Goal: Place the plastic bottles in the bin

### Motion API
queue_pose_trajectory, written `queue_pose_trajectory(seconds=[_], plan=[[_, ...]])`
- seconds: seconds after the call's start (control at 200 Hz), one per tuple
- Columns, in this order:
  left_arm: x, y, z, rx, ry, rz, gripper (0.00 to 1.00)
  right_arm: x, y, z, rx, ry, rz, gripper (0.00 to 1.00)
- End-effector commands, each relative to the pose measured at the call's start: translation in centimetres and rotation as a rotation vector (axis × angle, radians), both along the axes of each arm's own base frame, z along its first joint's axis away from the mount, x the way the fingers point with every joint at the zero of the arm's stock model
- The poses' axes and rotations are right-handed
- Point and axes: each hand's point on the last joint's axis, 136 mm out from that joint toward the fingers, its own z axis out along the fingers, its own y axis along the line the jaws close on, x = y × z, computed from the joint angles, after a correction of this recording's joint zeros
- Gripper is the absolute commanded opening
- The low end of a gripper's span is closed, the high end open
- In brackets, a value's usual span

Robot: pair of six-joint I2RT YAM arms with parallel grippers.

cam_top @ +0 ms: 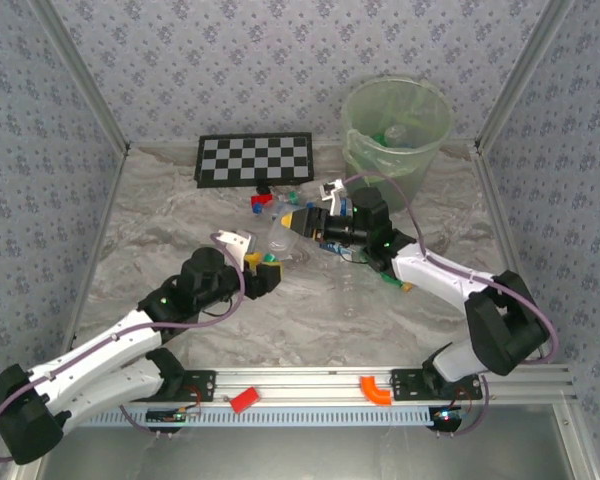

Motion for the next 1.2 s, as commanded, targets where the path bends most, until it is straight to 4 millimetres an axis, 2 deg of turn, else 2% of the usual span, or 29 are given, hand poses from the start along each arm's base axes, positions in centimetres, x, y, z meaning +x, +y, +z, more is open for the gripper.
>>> queue_pose_trajectory(seconds=[0.0, 0.155, 0.45, 0.505, 0.515, 0.54, 0.625, 0.735, 0.92, 1.149, 1.194], plan=[[0.2, -0.2, 1.3, -0.024, -0.020, 0.003, 0.99, -0.1, -1.6, 4.3, 0.001, -0.124, -0.045, 0.57], [0.3, 0.4, 1.4, -0.020, -0.030, 0.030, 1.00, 1.7, -6.2, 7.5, -0.043, -0.168, -0.186, 0.57], [0.2, 1.0, 1.0, -0.023, -0.027, 0.051, 1.00, 6.8, -18.3, 14.1, -0.113, -0.256, -0.595, 0.59], [0.1, 1.1, 1.1, -0.027, -0.032, 0.054, 1.00, 7.8, -20.6, 14.0, -0.132, -0.241, -0.682, 0.59], [0.1, 1.1, 1.1, -0.027, -0.031, 0.055, 1.00, 8.0, -21.0, 15.1, -0.122, -0.259, -0.700, 0.58], [0.1, 1.2, 1.3, -0.031, -0.034, 0.059, 1.00, 8.4, -21.9, 15.8, -0.118, -0.269, -0.730, 0.58], [0.0, 1.5, 1.4, -0.032, -0.038, 0.064, 1.00, 9.9, -24.8, 16.4, -0.096, -0.244, -0.833, 0.58], [-0.2, 1.8, 1.4, -0.031, -0.039, 0.068, 1.00, 11.9, -27.6, 17.1, -0.057, -0.241, -0.942, 0.59], [-0.5, 2.3, 1.6, -0.037, -0.044, 0.074, 1.00, 16.0, -30.6, 16.9, -0.044, -0.193, -1.064, 0.59], [-0.9, 3.1, 1.9, -0.034, -0.055, 0.088, 1.00, 20.8, -31.0, 16.1, -0.017, -0.122, -1.098, 0.60], [-1.0, 3.3, 2.0, -0.033, -0.057, 0.092, 1.00, 21.8, -30.7, 15.7, -0.019, -0.095, -1.081, 0.73]])
